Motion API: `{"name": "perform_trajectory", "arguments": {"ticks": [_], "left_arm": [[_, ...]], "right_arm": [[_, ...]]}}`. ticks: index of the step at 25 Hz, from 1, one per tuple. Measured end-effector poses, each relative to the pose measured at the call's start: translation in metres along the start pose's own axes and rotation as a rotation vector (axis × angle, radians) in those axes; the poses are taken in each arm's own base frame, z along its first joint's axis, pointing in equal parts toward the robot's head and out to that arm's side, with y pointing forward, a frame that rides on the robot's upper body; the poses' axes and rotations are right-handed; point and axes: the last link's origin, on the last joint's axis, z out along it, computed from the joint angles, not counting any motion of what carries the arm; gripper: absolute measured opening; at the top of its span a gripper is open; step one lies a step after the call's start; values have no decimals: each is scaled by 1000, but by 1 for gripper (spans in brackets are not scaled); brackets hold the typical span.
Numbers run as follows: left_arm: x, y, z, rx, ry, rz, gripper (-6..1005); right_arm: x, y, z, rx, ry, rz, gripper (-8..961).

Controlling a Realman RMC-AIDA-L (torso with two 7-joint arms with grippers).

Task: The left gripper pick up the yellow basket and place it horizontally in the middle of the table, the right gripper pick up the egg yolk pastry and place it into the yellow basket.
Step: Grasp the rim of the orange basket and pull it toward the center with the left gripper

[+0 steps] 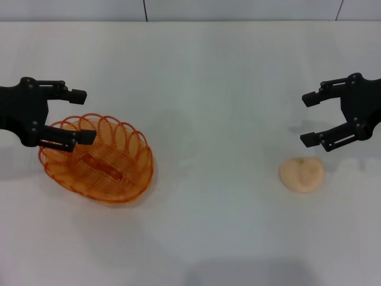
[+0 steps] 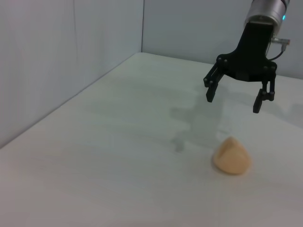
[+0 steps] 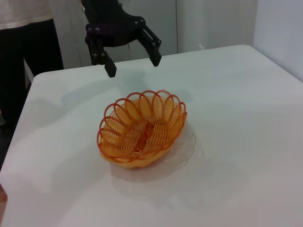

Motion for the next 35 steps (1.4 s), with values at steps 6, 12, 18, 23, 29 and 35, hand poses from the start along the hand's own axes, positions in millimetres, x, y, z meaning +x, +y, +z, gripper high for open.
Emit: {"name": "perform_trajectory", "arguments": {"ticks": [6,12,18,23,29,35], "left_arm": [[5,1,-9,14,-38,-62,876],[18,15,-25,51,-171,-225,875],[23,14,-36,200,-321,-404,875],[28,-3,-44,311,-421,-487,875],[17,-19,-29,341,-505,-514,876],[5,-37,-2,339,-539,-537,875]], "right_arm": [[2,1,1,6,-4,6,867],[5,2,0,15,-11,1,867],[5,3,3,13,-18,-13,866],[5,5,5,8,-21,-24,866],[4,8,11,-5,-27,-37,866],[4,9,13,-10,-32,-38,865]]}}
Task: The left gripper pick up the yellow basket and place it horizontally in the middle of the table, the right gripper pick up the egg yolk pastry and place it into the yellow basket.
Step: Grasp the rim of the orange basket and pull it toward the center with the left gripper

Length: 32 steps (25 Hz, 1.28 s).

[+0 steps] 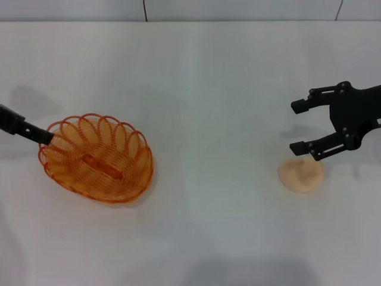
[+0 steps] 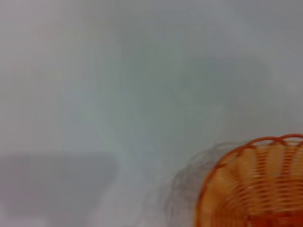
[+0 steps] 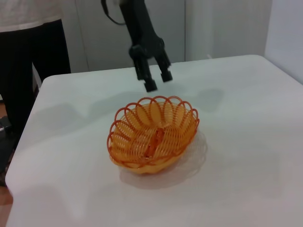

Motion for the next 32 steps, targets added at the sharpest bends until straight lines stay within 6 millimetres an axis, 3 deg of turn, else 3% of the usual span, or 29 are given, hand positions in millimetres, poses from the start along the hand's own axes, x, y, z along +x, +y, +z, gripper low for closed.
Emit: {"name": "perform_trajectory", "arguments": {"ticks": [10,32], "left_arm": [[-3,1,39,21,-35,-10,876],[9,1,55,49,-5,0,812]], "right_arm": [[-1,1,3,-4,-1,-4,865],[0,-2,3,15,2,1,863]]}}
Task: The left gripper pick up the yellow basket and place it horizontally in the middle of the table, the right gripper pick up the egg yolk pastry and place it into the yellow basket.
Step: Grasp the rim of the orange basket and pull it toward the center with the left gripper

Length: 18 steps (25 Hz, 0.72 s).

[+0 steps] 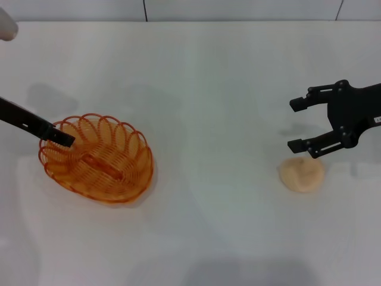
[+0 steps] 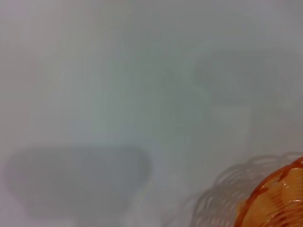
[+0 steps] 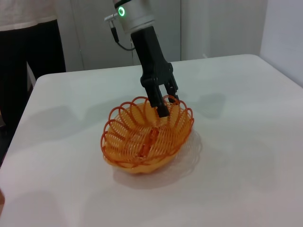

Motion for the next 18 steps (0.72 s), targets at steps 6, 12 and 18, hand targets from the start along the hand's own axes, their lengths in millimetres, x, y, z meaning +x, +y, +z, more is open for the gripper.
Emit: {"name": "perform_trajectory", "arguments": {"ticks": [6,12,18], "left_arm": [[2,-1,1,7,15,-4,630],[3,-1,1,5,22,-7,385],[5,4,4,-17,42,-17,155]], "right_arm": [[0,-1,0,5,1,-1,863],[0,-1,0,6,0,-3,862],[0,-1,0,9,-2,-8,862]]}}
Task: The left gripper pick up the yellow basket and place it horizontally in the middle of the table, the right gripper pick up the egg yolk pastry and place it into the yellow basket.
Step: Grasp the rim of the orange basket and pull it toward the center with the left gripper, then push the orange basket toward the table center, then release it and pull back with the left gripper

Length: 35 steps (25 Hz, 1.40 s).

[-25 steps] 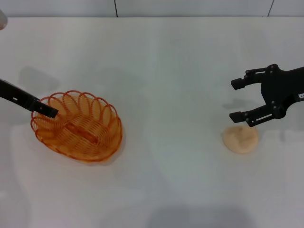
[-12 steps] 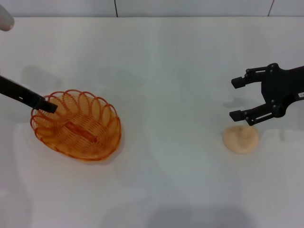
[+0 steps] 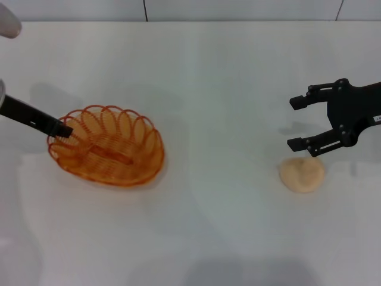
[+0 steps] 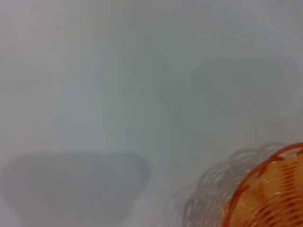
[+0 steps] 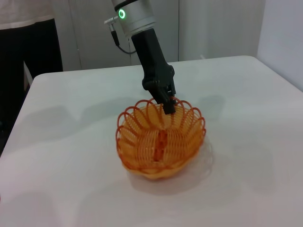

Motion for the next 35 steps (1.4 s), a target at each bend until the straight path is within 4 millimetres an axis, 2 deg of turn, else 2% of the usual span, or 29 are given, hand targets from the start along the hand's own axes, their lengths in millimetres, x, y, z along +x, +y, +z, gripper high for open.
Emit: {"name": "perform_trajectory", "arguments": {"ticks": [2,7,11,19,25,31,35], "left_arm": [[1,1,0,-7,7,-3,105],[7,13,-4,-73,40,-37,103],[9,30,-7,-129,31,-76,102],[12,57,-13,-227,70,-215,78],[2,65,-12,-223,104,-341,76],[-9,81,-4,-184,51,-389,76],[-10,85,0,-204,77,-408,77]], "right_arm": [[1,0,0,1,0,1,862],[3,1,-3,11,-1,4,862],[3,1,-4,15,0,-7,861],[7,1,-8,26,7,-47,861],[11,3,-14,36,19,-70,860],[12,3,-18,35,31,-89,860],[14,5,-19,30,33,-99,860]]}}
